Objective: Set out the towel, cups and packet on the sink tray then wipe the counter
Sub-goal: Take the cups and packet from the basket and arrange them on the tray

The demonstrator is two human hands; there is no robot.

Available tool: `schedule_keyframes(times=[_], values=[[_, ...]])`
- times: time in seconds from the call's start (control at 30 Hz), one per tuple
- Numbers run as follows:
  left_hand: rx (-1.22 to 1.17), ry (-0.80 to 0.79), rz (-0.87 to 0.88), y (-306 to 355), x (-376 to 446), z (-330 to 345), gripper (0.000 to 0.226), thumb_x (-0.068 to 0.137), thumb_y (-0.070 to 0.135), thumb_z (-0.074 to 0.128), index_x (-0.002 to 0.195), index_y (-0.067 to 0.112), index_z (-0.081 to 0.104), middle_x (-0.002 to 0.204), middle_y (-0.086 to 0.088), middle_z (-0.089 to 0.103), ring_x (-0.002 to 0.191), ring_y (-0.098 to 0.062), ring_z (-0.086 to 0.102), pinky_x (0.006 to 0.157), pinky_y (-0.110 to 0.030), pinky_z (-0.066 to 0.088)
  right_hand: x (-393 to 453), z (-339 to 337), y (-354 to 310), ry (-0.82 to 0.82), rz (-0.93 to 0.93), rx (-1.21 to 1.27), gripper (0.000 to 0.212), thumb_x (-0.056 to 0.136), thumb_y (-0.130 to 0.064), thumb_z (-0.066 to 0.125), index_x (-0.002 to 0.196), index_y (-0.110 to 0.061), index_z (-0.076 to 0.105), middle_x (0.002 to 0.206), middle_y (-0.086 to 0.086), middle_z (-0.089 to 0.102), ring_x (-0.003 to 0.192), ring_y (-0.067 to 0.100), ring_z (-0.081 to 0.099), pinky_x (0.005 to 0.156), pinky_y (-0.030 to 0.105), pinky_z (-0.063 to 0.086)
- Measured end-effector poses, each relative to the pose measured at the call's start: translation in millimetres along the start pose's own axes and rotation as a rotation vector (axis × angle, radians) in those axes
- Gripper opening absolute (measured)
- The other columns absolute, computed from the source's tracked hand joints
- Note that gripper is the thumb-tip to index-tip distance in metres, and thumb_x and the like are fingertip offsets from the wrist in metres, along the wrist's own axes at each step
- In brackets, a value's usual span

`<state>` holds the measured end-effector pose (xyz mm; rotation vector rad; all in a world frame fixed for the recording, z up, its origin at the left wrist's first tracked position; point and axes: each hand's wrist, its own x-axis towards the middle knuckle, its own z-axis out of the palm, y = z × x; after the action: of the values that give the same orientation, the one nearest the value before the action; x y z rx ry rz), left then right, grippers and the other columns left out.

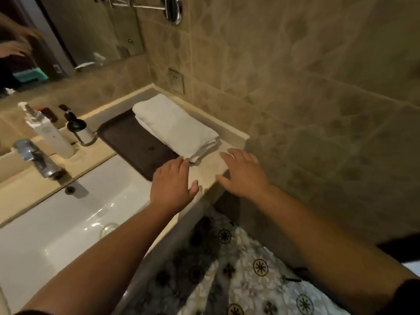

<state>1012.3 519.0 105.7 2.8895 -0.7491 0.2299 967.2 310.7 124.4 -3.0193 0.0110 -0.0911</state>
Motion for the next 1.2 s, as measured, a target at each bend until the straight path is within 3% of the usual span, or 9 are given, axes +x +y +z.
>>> schedule_keyframes(times=[0.17, 0.33, 0.47, 0.57, 0.73, 0.93, 1.2], values=[[-0.014, -0.012, 0.261, 117, -13, -1, 0.067, 0.084, 0.05, 0.055, 0.138, 0.01, 0.046, 0.138, -0.015, 0.053, 0.121, -0.035, 0.05, 0.096, -0.046, 0.041, -119, -23, 71, 0.057, 0.222, -0.028, 0.069, 0.089, -0.058, 0.048, 0.146, -0.022, 0.034, 0.152, 0.008, 0.036, 0.134, 0.031, 0.037, 0.107, 0.047, 0.03], [-0.038, -0.062, 0.546, 268, -57, 8, 0.07, 0.085, 0.056, 0.05, 0.139, 0.011, 0.044, 0.137, -0.013, 0.054, 0.122, -0.032, 0.05, 0.099, -0.045, 0.043, -285, -40, 144, 0.078, 0.457, -0.083, 0.066, 0.086, -0.058, 0.051, 0.139, -0.019, 0.043, 0.136, 0.012, 0.049, 0.119, 0.035, 0.049, 0.091, 0.046, 0.043], [-0.109, -0.111, 0.739, 404, -127, 18, 0.071, 0.082, 0.051, 0.058, 0.138, 0.01, 0.046, 0.138, -0.014, 0.054, 0.123, -0.032, 0.052, 0.096, -0.046, 0.045, -440, -46, 191, 0.088, 0.673, -0.083, 0.067, 0.085, -0.06, 0.048, 0.14, -0.022, 0.04, 0.141, 0.01, 0.048, 0.126, 0.033, 0.046, 0.098, 0.05, 0.041], [-0.177, -0.148, 0.923, 499, -193, 23, 0.066, 0.076, 0.044, 0.068, 0.13, 0.008, 0.054, 0.126, -0.014, 0.061, 0.113, -0.033, 0.057, 0.089, -0.044, 0.046, -559, -50, 219, 0.086, 0.831, -0.109, 0.067, 0.086, -0.059, 0.048, 0.142, -0.023, 0.038, 0.144, 0.008, 0.047, 0.129, 0.032, 0.045, 0.102, 0.049, 0.039], [-0.28, -0.208, 1.155, 632, -293, 24, 0.062, 0.081, 0.045, 0.061, 0.13, 0.009, 0.052, 0.121, -0.012, 0.062, 0.11, -0.032, 0.057, 0.09, -0.045, 0.045, -722, -61, 241, 0.074, 1.07, -0.144, 0.069, 0.086, -0.057, 0.052, 0.144, -0.022, 0.036, 0.145, 0.007, 0.046, 0.13, 0.03, 0.043, 0.099, 0.045, 0.038], [-0.305, -0.241, 1.391, 751, -381, 30, 0.066, 0.085, 0.055, 0.046, 0.136, 0.013, 0.044, 0.132, -0.011, 0.057, 0.12, -0.03, 0.052, 0.098, -0.045, 0.042, -850, -68, 263, 0.068, 1.306, -0.176, 0.066, 0.085, -0.055, 0.054, 0.14, -0.021, 0.043, 0.139, 0.005, 0.05, 0.127, 0.027, 0.044, 0.099, 0.043, 0.038], [-0.364, -0.296, 1.546, 864, -453, 65, 0.064, 0.084, 0.054, 0.046, 0.135, 0.015, 0.049, 0.134, -0.007, 0.057, 0.123, -0.027, 0.051, 0.098, -0.044, 0.041, -955, -50, 316, 0.043, 1.472, -0.14, 0.063, 0.087, -0.053, 0.053, 0.14, -0.02, 0.044, 0.141, 0.004, 0.049, 0.131, 0.025, 0.041, 0.101, 0.047, 0.038]])
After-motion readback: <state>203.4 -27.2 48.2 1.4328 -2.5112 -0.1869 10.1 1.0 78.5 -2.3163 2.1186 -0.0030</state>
